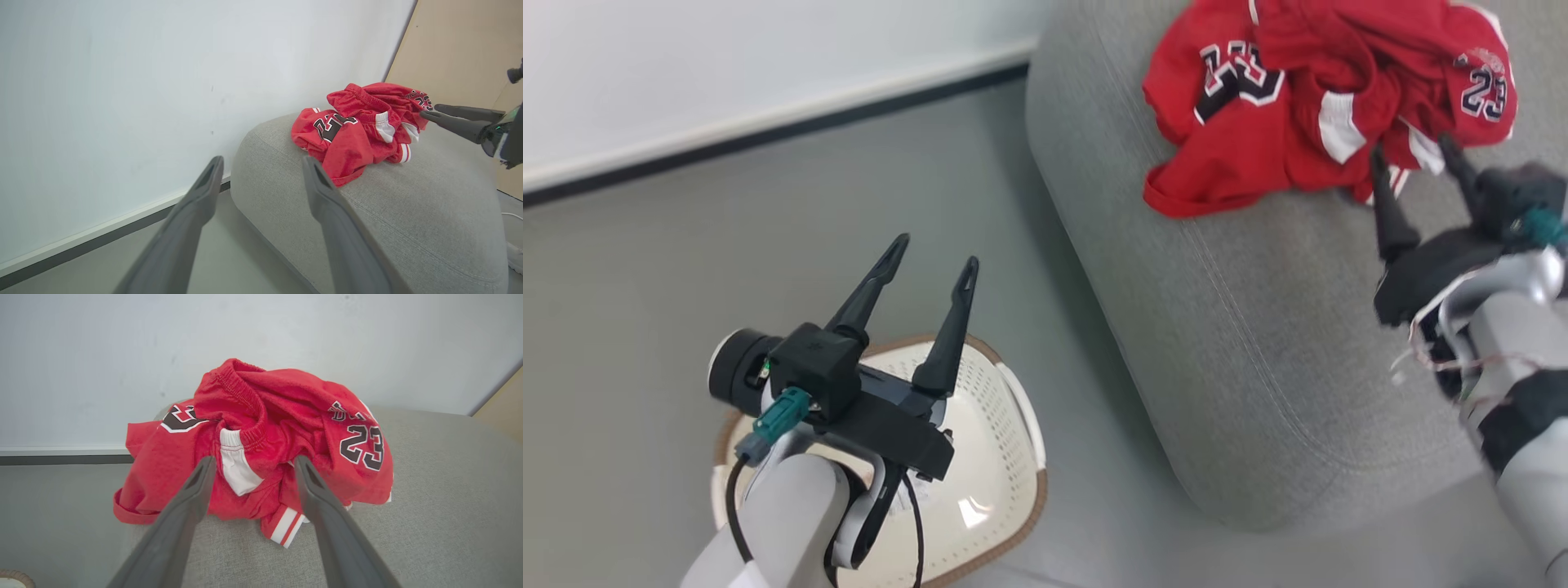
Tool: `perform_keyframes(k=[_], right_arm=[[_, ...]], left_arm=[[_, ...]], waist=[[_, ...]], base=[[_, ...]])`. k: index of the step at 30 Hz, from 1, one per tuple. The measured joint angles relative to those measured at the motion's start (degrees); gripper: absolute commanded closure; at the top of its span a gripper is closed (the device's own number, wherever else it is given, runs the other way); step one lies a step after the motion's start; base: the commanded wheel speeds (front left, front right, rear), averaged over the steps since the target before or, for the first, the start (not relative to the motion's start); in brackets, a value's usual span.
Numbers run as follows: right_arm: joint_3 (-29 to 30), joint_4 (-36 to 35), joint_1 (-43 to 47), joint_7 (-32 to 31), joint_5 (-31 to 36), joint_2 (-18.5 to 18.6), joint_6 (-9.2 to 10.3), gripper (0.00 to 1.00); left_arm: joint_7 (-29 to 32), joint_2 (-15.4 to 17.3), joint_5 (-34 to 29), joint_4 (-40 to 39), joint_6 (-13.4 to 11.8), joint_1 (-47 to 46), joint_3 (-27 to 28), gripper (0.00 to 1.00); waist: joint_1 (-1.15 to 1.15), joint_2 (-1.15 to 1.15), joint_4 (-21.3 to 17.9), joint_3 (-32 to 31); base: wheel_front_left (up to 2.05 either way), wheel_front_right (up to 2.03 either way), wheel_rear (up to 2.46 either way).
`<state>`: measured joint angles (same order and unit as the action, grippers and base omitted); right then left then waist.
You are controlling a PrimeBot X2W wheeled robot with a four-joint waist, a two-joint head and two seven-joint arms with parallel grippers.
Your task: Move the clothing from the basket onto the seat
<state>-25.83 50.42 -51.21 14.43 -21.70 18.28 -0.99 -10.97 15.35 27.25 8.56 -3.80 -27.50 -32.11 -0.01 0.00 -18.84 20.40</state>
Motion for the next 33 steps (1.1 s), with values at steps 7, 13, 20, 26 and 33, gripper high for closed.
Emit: perform_keyframes(k=[7,13,20,26,33], right_arm=[[0.60,-4.01,5.52,0.02,-0.40,-1.96,1.03,0.00],[0.41,-9.26,12.29,0.03,-0.71,-4.56,1.40,0.00],[-0.18,-14.73,20.19,0.02,-0.69,-6.36,2.42,0.00],[-0.03,-20.48,27.80,0.03,-0.48,-6.41,4.61,0.00],[0.80,-26.86,36.03,0.02,-0.15,-6.14,6.08,0.00]], left_arm=[[-1.27,-0.56,1.37,4.04,-0.81,2.42,2.30,0.00],[-2.29,-0.59,2.15,6.99,-1.76,6.49,4.91,0.00],[-2.77,0.16,4.37,8.56,-2.30,12.96,8.37,0.00],[-3.03,0.88,4.92,8.22,-2.77,20.34,11.03,0.00],[-3.32,0.85,4.87,5.73,-3.26,26.47,14.04,0.00]], waist=[[0.00,0.00,3.02,-4.71],[0.00,0.00,6.39,-9.60],[0.00,-0.01,9.51,-14.60],[0.00,-0.01,11.64,-18.71],[0.00,-0.01,14.05,-21.78]], base=[[0.00,0.00,0.00],[0.00,0.00,0.00],[0.00,0.00,0.00],[0.00,0.00,0.00],[0.00,0.00,0.00]])
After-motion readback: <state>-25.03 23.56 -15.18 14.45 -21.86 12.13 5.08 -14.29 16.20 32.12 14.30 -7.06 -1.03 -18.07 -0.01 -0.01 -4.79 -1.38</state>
